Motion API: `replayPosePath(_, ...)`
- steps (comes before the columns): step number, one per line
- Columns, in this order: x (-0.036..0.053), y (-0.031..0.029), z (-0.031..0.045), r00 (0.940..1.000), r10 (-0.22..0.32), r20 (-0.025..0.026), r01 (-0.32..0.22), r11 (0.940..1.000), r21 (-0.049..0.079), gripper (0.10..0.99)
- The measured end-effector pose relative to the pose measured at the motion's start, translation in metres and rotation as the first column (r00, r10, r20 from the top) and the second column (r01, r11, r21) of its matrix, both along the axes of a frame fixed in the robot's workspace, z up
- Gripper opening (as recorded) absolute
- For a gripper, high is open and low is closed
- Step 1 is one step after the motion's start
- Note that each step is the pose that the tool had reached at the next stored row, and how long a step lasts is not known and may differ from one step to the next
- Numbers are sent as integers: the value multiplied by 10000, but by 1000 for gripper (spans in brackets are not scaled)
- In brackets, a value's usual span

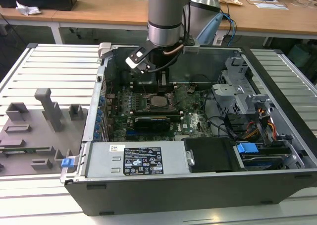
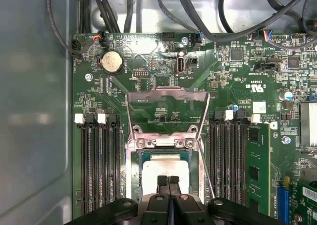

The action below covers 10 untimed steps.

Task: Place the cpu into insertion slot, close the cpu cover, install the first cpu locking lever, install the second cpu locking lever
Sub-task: 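Close the cpu cover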

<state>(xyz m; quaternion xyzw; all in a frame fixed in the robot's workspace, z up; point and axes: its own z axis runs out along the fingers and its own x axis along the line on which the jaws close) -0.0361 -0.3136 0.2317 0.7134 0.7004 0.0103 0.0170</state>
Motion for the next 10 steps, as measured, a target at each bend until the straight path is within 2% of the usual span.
replayPosePath(3,0,0,67,10000,-3,0,3,10000,0,106)
replayPosePath(6,0,0,175,10000,-3,0,3,10000,0,106)
replayPosePath(9,0,4,409,10000,-3,0,3,10000,-1,106)
replayPosePath(10,-4,3,420,10000,-5,3,5,10000,2,106)
